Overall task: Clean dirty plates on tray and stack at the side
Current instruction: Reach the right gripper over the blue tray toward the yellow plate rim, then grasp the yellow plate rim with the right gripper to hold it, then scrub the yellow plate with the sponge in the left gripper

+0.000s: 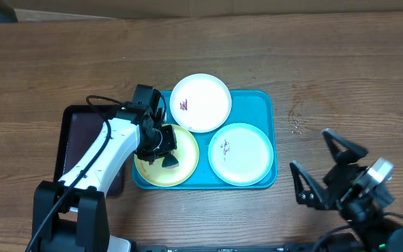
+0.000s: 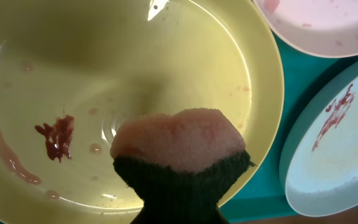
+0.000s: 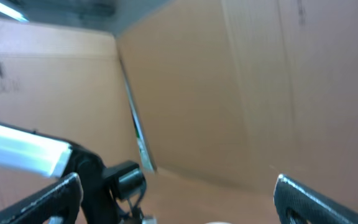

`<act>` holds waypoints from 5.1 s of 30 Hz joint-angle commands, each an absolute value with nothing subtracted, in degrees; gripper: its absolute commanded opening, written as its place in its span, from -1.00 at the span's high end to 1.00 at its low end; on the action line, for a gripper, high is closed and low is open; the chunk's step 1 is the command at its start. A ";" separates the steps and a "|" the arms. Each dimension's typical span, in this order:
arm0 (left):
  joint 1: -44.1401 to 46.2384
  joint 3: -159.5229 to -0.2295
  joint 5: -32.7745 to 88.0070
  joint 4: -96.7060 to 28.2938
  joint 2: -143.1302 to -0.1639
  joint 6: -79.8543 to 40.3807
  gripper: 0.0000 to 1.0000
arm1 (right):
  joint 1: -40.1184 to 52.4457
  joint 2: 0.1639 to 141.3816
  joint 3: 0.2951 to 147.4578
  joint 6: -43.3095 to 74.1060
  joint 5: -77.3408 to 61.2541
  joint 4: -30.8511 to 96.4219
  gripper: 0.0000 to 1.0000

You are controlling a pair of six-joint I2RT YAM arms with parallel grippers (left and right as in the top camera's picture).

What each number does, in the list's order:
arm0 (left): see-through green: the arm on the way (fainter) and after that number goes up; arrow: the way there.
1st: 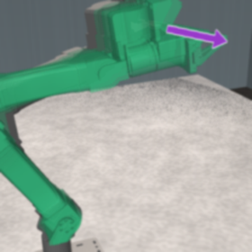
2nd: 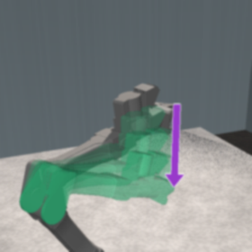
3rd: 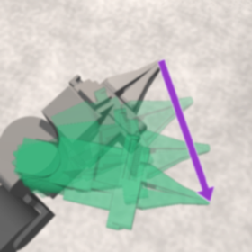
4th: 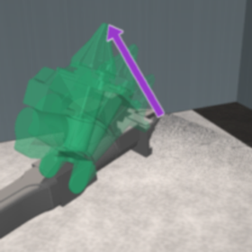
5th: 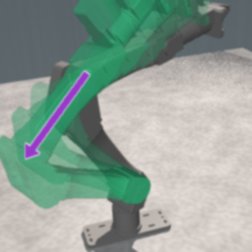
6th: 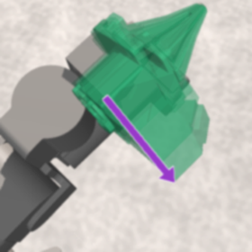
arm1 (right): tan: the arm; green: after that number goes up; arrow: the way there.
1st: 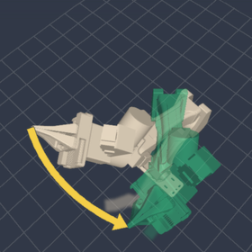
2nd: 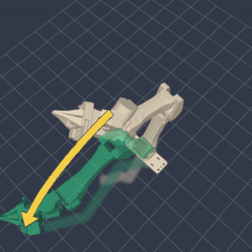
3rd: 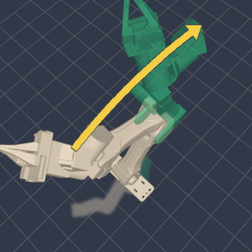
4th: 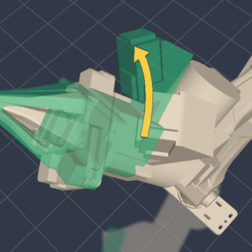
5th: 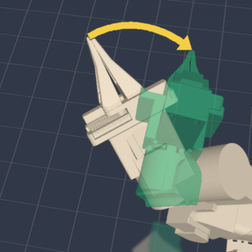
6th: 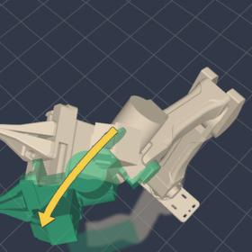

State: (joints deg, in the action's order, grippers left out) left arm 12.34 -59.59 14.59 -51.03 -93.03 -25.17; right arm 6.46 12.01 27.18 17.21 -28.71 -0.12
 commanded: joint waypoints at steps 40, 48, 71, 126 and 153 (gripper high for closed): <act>11.05 -59.64 6.74 -50.68 -92.36 -30.65 0.92 | 37.08 86.43 68.10 27.29 -15.09 31.83 -0.52; 8.47 -59.64 6.94 -51.48 -92.36 -30.65 0.92 | 37.56 94.13 67.83 30.30 -13.96 30.85 0.06; 8.40 -59.64 7.07 -51.48 -92.36 -30.68 0.92 | 41.21 108.99 67.83 30.30 -12.47 23.29 0.09; 11.64 -54.06 12.93 -45.23 -92.60 -21.32 -0.01 | 43.33 113.10 70.22 30.24 -10.33 23.68 0.93; 11.25 -49.54 -15.29 -44.53 -92.62 -27.05 0.91 | 43.33 113.10 70.22 30.24 -10.33 23.35 0.93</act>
State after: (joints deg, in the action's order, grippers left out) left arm 11.55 -50.96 -2.11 -44.07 -92.84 -25.58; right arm 43.33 112.51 68.38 30.20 -10.28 23.81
